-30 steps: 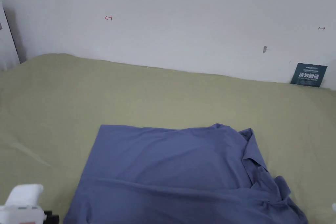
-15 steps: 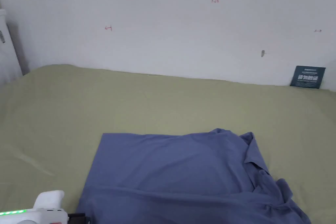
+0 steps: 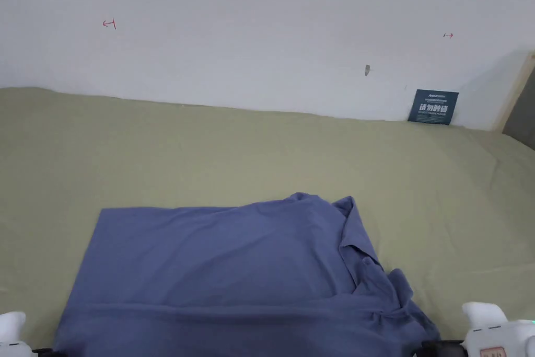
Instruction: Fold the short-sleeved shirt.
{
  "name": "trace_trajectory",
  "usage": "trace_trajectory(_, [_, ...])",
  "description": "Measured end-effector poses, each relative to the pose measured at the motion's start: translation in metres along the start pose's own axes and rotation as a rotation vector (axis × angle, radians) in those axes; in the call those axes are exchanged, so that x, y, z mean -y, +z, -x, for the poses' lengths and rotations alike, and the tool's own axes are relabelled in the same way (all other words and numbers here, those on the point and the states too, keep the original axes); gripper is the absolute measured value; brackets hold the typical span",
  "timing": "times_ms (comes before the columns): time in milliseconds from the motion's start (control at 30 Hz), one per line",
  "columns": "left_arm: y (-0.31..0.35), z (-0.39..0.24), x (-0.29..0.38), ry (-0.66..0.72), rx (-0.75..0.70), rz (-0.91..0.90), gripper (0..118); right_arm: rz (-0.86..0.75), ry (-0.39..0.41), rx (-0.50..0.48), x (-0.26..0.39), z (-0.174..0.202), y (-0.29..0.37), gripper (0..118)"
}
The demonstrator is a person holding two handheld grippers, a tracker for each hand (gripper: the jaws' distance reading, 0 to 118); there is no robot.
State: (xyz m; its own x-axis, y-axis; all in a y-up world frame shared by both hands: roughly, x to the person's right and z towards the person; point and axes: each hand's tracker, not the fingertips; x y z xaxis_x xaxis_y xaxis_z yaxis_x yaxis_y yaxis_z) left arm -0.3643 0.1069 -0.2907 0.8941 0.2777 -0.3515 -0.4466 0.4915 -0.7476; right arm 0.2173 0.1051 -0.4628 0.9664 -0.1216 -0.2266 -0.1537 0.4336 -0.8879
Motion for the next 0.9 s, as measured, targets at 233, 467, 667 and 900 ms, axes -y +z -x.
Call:
trace_trajectory(233, [0.002, -0.011, -0.004, -0.032, -0.019, 0.026, 8, 0.014, 0.032, 0.017, -0.025, 0.010, -0.021, 46])
trace_trajectory(467, [0.018, -0.012, -0.012, -0.076, 0.001, 0.019, 8, -0.046, 0.108, -0.032, -0.011, 0.022, 0.001, 7])
trace_trajectory(667, [0.043, -0.005, -0.022, -0.080, 0.063, -0.020, 8, -0.101, 0.052, -0.107, 0.001, 0.011, 0.047, 6])
trace_trajectory(900, [0.074, -0.004, -0.008, -0.124, 0.079, -0.039, 8, -0.132, 0.006, -0.147, 0.029, -0.003, 0.089, 6])
